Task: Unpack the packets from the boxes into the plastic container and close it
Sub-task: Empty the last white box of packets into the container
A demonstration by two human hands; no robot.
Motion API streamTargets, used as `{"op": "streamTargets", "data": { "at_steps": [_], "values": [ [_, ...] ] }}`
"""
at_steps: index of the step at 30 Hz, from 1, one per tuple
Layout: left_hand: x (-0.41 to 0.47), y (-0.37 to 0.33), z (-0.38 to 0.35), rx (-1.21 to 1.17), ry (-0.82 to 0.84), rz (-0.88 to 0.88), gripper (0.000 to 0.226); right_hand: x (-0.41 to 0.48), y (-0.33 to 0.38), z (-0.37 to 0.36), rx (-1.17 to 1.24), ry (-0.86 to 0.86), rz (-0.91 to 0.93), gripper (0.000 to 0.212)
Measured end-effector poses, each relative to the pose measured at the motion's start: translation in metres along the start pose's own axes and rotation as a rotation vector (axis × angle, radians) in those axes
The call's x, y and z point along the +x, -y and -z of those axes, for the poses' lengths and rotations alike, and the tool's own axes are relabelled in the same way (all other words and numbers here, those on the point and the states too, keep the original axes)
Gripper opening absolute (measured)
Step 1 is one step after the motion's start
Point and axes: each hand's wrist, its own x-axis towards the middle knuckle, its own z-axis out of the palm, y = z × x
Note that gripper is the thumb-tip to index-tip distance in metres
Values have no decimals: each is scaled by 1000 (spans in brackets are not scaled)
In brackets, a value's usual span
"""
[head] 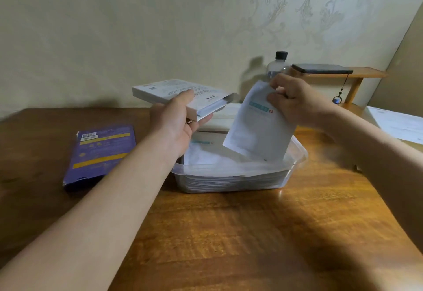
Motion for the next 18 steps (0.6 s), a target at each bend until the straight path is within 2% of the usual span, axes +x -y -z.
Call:
{"op": "streamTargets", "data": {
  "at_steps": [5, 8, 12, 13, 16, 18],
  "values": [
    [0, 1, -1, -6, -3, -21, 12, 12, 1, -8, -75, 163, -50, 19],
    [-1, 1, -1, -9, 2, -21, 14, 16, 3, -14, -198, 201, 9, 29],
    [-2, 1, 0, -7, -3, -20, 15, 11, 7, -22, -502, 317, 136, 30],
    [-2, 1, 0, -7, -1, -18, 15, 8, 8, -23, -617, 346, 161, 39],
    [-1, 0, -1, -8, 4, -5, 15, 2, 8, -28, -992, 265, 394, 68],
    [0, 0, 0, -14, 4, -3, 15, -5, 15, -31, -992, 248, 455, 63]
  ]
}}
